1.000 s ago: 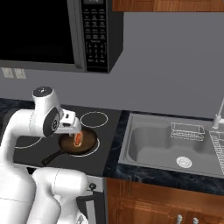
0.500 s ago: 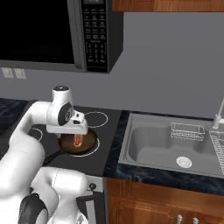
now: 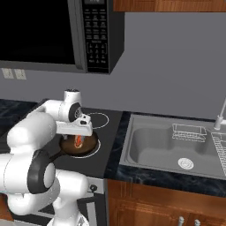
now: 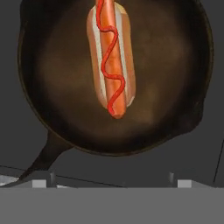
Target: Place the cold items (peach and tangerine) from the fridge in one tupperware on the dining counter. Place the warm items (hot dog and kebab skewer) in the stove area in another tupperware.
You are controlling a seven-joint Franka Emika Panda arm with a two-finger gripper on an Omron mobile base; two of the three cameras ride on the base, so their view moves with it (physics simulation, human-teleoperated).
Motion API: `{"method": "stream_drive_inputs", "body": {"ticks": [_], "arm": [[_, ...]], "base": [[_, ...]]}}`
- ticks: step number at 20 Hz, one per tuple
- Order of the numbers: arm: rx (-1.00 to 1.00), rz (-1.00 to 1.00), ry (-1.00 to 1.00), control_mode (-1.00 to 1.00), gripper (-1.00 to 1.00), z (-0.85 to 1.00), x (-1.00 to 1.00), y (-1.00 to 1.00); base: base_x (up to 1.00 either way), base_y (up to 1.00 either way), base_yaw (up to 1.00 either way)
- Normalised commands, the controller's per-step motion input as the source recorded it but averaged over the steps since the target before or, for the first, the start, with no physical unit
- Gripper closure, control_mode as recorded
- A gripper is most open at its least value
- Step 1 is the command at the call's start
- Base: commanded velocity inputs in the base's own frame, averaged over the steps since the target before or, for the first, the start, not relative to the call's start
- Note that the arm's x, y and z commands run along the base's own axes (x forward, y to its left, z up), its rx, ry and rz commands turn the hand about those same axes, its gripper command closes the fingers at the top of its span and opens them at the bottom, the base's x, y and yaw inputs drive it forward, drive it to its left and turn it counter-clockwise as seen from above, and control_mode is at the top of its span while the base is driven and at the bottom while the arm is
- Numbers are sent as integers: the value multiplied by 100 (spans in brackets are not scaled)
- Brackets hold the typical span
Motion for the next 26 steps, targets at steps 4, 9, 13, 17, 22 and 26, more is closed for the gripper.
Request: {"method": "stream_drive_inputs", "body": {"ticks": [4,9,13,17,22,26], "arm": [[0,0,9,-100,-100,-39,49,8],[0,2,1,-100,-100,-31,37,0],[0,3,0,-100,-100,-31,22,0],[0,4,0,-100,-100,-34,6,0],[0,3,0,-100,-100,-34,1,0],[0,0,0,-100,100,-32,0,2]], "base": [[0,0,0],[0,0,0],[0,0,0],[0,0,0],[0,0,0],[0,0,0]]}}
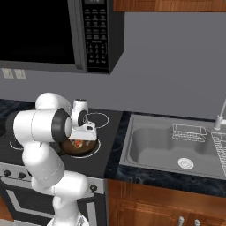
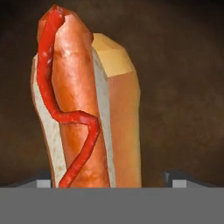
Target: Place the cold items (peach and tangerine) from the fridge in one tupperware on the dining counter. Place the warm items (hot dog and kebab skewer) in the stove area in another tupperware.
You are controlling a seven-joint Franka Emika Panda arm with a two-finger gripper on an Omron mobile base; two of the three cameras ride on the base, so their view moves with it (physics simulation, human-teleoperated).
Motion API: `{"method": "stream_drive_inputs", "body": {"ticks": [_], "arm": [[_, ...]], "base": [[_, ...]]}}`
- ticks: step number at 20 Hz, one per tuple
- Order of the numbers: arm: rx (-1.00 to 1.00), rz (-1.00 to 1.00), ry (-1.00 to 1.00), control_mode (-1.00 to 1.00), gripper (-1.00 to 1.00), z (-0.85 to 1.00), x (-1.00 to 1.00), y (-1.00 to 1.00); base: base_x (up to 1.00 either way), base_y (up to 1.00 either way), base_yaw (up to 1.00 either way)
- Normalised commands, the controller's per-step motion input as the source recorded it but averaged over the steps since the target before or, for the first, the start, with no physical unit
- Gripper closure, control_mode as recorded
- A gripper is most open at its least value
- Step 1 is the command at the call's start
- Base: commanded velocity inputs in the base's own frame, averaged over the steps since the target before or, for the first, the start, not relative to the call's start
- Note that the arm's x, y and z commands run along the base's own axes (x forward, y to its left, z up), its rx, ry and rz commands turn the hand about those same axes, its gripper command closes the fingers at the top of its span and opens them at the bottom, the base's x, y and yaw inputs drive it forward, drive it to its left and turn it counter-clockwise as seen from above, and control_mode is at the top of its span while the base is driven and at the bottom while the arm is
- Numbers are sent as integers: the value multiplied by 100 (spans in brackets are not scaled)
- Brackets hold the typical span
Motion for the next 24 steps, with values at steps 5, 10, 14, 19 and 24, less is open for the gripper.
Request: {"method": "stream_drive_inputs", "body": {"ticks": [5,10,14,19,24], "arm": [[0,0,0,-100,100,-26,0,4],[0,0,-2,-100,100,-9,-5,0],[0,-2,-10,-100,100,0,-38,0],[0,-4,-19,-100,100,32,-60,0],[0,0,-19,-100,100,79,-46,0]], "base": [[0,0,0],[0,0,0],[0,0,0],[0,0,0],[0,0,0]]}}
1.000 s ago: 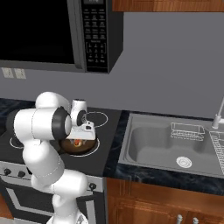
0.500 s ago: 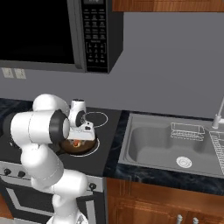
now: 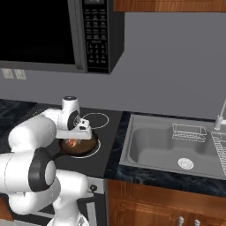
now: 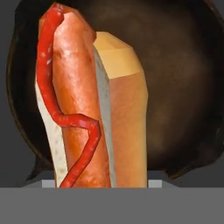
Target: Place the cold items (peach and tangerine) from the fridge in one tupperware on the dining counter. Place the warm items (hot dog and kebab skewer) in the stove area in another tupperware.
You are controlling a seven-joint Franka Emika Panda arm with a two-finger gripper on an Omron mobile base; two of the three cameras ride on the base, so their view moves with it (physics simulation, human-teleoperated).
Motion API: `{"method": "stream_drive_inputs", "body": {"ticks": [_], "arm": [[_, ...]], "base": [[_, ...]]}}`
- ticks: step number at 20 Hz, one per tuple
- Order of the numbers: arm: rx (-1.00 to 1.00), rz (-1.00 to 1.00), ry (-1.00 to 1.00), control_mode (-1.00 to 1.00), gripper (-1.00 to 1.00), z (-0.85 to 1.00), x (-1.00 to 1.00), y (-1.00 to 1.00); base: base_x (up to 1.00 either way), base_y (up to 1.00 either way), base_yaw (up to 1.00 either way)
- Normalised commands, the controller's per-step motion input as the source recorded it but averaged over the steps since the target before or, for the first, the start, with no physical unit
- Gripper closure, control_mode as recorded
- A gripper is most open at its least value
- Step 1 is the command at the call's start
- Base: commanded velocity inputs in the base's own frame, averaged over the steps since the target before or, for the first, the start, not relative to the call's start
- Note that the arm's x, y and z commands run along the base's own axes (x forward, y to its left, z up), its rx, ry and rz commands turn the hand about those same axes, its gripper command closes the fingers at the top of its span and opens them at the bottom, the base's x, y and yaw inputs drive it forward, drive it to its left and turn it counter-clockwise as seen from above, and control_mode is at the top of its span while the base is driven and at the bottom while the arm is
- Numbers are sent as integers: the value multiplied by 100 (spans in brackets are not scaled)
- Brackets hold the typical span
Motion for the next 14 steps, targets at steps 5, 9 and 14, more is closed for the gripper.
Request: {"method": "stream_drive_inputs", "body": {"ticks": [5,9,14], "arm": [[0,0,-14,-100,100,73,-47,0],[0,0,-11,-100,100,66,-59,0],[0,0,-9,-100,100,77,-60,0]], "base": [[0,0,0],[0,0,0],[0,0,0]]}}
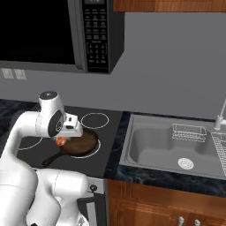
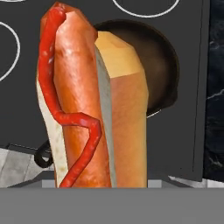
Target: Place the cold items (peach and tangerine) from the fridge in one tupperware on the dining counter. Place the warm items (hot dog and kebab skewer) in the stove area in another tupperware.
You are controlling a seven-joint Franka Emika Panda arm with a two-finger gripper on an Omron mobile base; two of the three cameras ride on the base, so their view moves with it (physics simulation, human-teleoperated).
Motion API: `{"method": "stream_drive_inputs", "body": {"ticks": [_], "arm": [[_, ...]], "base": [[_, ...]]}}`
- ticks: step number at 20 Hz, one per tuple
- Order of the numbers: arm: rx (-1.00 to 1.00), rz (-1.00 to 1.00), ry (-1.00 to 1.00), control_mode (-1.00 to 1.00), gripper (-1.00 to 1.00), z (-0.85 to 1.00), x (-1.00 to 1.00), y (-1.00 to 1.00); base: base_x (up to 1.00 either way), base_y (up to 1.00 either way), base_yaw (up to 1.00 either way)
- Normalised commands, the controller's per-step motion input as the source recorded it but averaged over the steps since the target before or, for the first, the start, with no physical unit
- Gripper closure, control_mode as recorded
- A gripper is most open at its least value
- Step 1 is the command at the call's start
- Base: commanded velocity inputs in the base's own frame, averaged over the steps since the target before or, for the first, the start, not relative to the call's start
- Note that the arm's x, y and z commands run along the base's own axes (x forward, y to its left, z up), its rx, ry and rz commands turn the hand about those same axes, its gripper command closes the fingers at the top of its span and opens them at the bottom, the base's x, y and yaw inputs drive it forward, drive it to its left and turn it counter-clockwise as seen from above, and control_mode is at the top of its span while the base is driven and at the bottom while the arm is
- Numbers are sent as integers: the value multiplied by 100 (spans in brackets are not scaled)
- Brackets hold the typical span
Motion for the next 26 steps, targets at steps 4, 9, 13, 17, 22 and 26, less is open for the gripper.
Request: {"method": "stream_drive_inputs", "body": {"ticks": [4,9,13,17,22,26], "arm": [[0,0,-3,-100,100,66,-58,0],[0,0,0,-100,100,42,-48,2],[0,0,-3,-100,100,2,-58,4],[0,0,-6,-100,100,0,-63,0],[1,0,-3,100,100,0,-28,0],[0,0,0,100,100,0,0,0]], "base": [[0,0,0],[0,0,0],[0,0,0],[0,0,0],[-46,25,6],[-63,78,21]]}}
